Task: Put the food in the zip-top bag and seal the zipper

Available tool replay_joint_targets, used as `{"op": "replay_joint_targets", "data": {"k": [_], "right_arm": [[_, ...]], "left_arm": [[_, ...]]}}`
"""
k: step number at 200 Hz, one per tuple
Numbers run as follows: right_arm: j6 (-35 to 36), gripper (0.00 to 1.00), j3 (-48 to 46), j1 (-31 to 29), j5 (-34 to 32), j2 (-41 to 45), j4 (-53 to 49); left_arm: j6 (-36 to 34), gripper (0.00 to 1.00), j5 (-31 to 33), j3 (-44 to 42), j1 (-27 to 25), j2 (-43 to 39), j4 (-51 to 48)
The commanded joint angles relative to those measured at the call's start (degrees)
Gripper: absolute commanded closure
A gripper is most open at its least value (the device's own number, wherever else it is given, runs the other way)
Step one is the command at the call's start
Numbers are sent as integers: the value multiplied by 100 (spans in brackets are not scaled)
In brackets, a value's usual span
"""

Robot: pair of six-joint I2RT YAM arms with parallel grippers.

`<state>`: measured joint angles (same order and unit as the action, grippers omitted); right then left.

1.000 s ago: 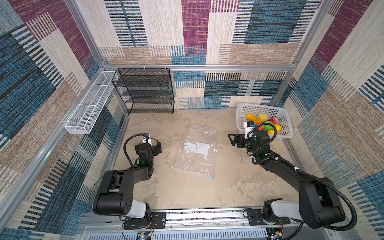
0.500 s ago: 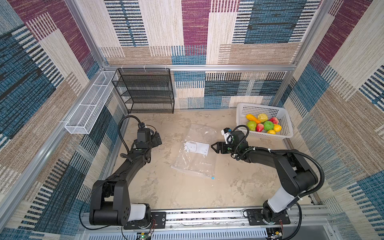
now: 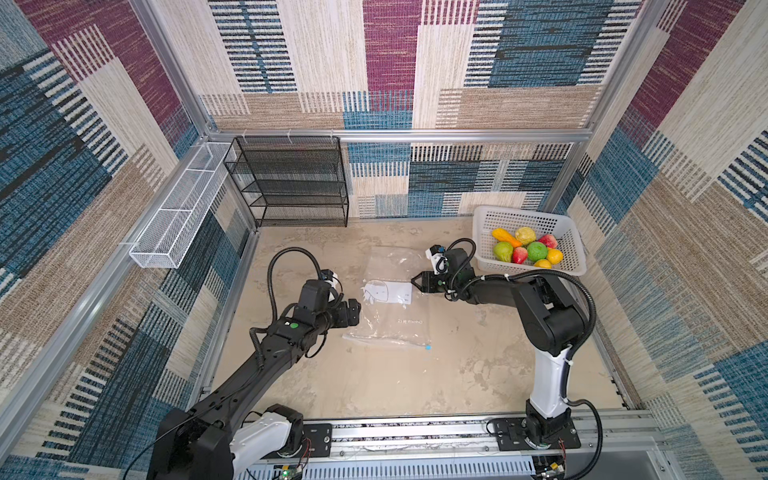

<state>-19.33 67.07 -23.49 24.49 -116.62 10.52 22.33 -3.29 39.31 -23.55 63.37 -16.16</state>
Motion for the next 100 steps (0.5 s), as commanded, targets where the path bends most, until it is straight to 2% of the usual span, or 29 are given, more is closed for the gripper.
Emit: {"op": "replay_joint_targets", "data": {"k": [1, 21, 45, 77, 97, 100], "right_arm": [[183, 50, 661, -109, 333, -400, -129], [308, 47, 1410, -207, 390, -773, -477], [414, 42, 1766, -218, -97, -669, -797], [815, 21, 1556, -214, -1153, 174, -1215], [964, 0, 1288, -210, -2143, 818, -1533], [980, 1, 1250, -209, -2306, 917, -1586]], "left_arm": [[-115, 7, 104, 58, -402, 122, -348], [-465, 8, 410, 367, -832, 423, -675], [-974, 8, 918, 868, -1428, 865, -1050], [-1687, 8, 1796, 1292, -2241, 1625, -1121], [-2105, 10, 2091, 1501, -2565, 2128, -961], [-2165, 10, 2110, 1528, -2596, 2201, -918]]}}
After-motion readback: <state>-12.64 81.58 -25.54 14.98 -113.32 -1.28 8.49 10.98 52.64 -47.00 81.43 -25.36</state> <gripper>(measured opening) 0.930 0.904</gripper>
